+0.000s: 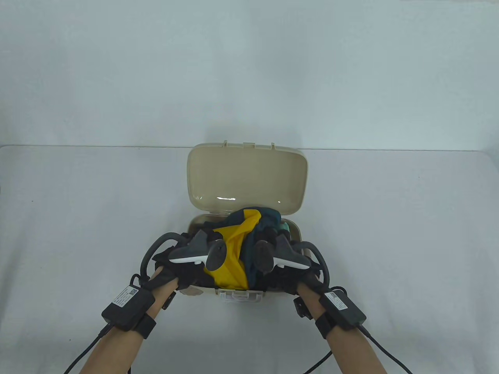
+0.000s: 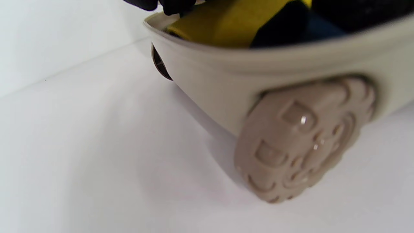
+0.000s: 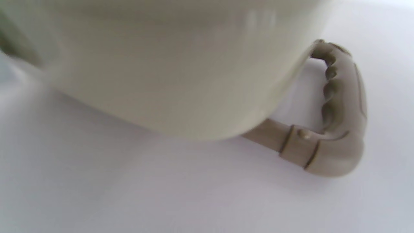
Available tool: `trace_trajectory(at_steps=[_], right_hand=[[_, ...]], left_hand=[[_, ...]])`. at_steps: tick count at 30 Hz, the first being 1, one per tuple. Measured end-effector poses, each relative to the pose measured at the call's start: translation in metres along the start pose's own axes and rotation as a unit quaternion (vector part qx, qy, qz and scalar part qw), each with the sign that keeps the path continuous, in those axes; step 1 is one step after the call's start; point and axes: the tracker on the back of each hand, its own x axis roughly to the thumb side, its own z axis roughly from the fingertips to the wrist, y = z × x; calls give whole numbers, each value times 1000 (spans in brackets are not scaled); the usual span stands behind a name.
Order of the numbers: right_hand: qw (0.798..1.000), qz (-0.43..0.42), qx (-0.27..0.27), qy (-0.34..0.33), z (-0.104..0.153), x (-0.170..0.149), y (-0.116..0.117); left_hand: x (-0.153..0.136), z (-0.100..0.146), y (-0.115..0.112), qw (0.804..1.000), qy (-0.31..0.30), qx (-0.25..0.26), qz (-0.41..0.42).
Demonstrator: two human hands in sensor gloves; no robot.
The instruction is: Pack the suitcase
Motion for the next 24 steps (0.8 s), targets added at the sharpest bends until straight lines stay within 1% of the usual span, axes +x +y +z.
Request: trace_trajectory(at_steps=[1, 3, 4, 6, 8, 11, 14, 17, 22, 23, 24], right_hand=[[999, -37, 5, -13, 5, -5, -9], [993, -107, -36, -27, 14, -15, -22], [987, -148, -59, -28, 18, -21, -28], [978, -189, -84, -23, 19, -26, -30], [980, -180, -87, -10, 16, -25, -25], [986, -152, -74, 0, 2, -16, -6], [986, -153, -65, -2, -9, -5, 8], [984, -164, -67, -2, -15, 2, 17], [982, -177, -63, -1, -15, 0, 17], [982, -180, -62, -2, -15, -1, 17], [983, -172, -59, -3, -15, -1, 16]], left_hand=[[-3, 2, 2, 1000, -1, 2, 12], [-8, 6, 4, 1000, 6, 12, 13], [-11, 7, 5, 1000, 12, 16, 12], [-13, 7, 3, 1000, 17, 14, 18], [-13, 4, 0, 1000, 21, 8, 11], [-8, 0, -5, 1000, 22, 2, -7], [-6, -1, -5, 1000, 23, 3, -11], [-4, -2, -7, 1000, 24, 4, -16], [-8, -2, -5, 1000, 19, -1, -2], [-10, -2, -3, 1000, 17, -1, 10], [-13, -1, 1, 999, 10, 2, 39]])
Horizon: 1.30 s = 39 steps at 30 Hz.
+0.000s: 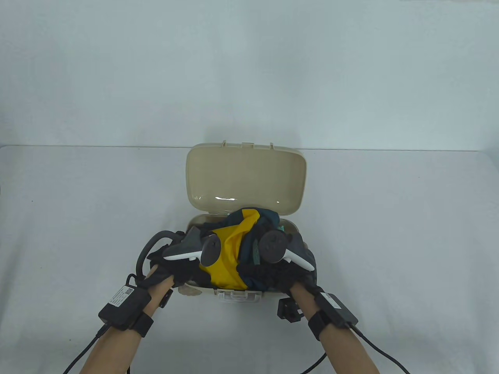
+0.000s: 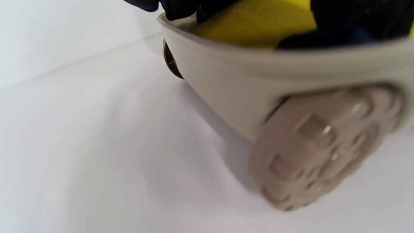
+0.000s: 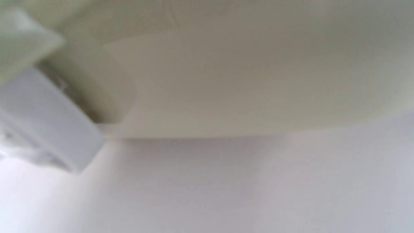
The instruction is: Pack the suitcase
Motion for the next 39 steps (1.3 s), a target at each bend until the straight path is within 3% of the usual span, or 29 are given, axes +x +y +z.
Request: trace_trajectory(at_steps=[5, 11, 18, 26, 31, 34, 39], right_hand=[[1000, 19, 3, 5, -1, 0, 0], [992, 121, -13, 40, -3, 7, 9], [998, 49, 22, 17, -3, 0, 2], [989, 140, -16, 36, -6, 10, 13], [995, 91, 24, 29, -8, 4, 9], [992, 121, 1, 32, -7, 6, 12], [995, 92, -3, 26, -6, 2, 11]], left_hand=[[0, -3, 8, 991, -37, 28, 123], [24, -19, -3, 999, -16, 22, 43], [19, -19, -4, 997, -22, 15, 73], [27, -22, -8, 999, -18, 23, 36], [23, -22, -7, 998, -30, 6, 53], [24, -22, -9, 999, -26, 18, 43], [24, -22, -9, 999, -24, 19, 41]])
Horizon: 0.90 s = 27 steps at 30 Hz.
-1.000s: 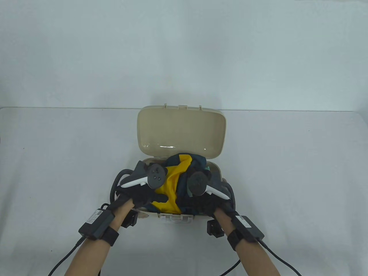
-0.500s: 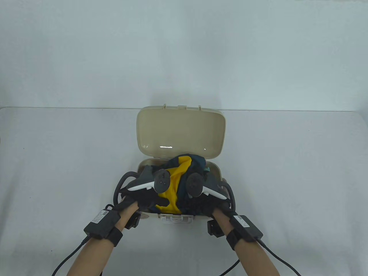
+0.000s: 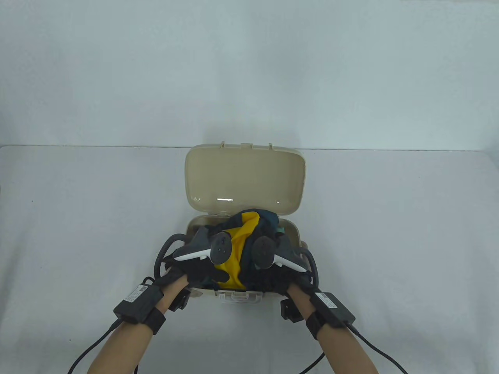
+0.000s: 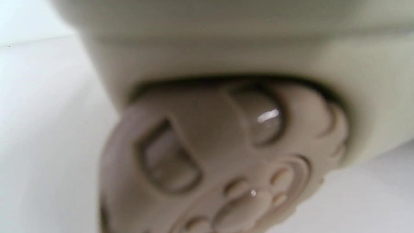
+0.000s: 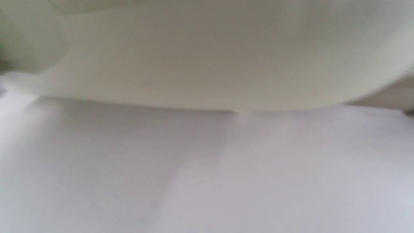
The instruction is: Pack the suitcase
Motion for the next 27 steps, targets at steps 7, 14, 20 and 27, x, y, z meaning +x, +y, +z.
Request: trace_trajectory(at_steps=[7, 14, 20, 27], right_hand=[[993, -106, 37, -21, 16, -10, -45], [976, -205, -58, -54, 55, -24, -113], [952, -273, -134, -38, 68, -50, -154], [920, -340, -194, 26, 51, -87, -174]], left_hand=[[-10, 20, 28, 999, -11, 7, 30], [-36, 68, 79, 981, -19, 133, 138], [-71, 87, 108, 939, 2, 231, 256], [-110, 68, 119, 869, 36, 271, 414]])
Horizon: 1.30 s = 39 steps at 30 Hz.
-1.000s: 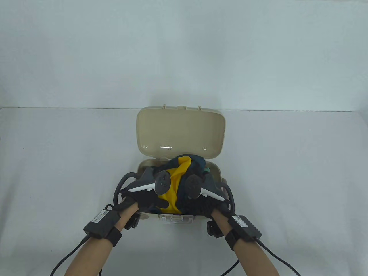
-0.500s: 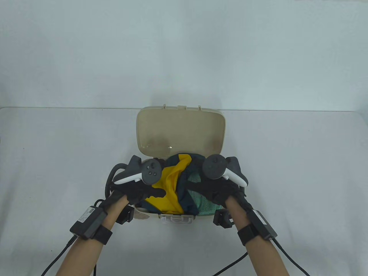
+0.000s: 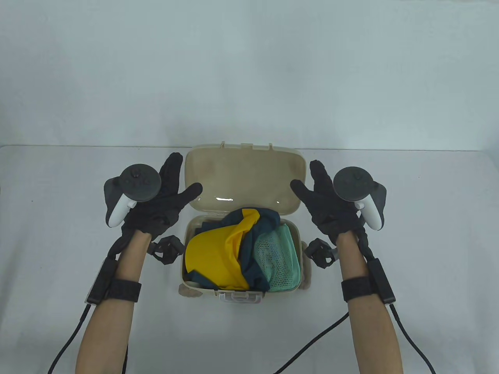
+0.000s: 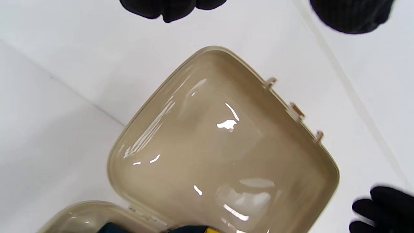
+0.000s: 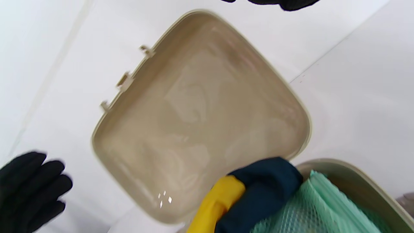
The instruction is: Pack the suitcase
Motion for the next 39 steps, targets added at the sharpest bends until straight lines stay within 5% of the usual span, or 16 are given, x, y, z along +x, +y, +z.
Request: trace_trajectory(at_steps=[9, 16, 26, 32, 39], right_hand=[[998, -13, 19, 52, -41, -14, 15], [998, -12, 36, 40, -40, -14, 20], [995, 44, 86, -13, 28, -10, 17], [988, 77, 128, -34, 75, -19, 32], [980, 94, 172, -19, 101, -36, 53]], left_hand=[[-28, -42, -25, 993, 69, -17, 91], [-30, -39, -28, 993, 51, -32, 100], [-27, 25, -13, 989, -9, -114, 94], [-29, 75, -29, 984, -13, -148, 94], [-34, 103, -52, 975, 13, -217, 45]])
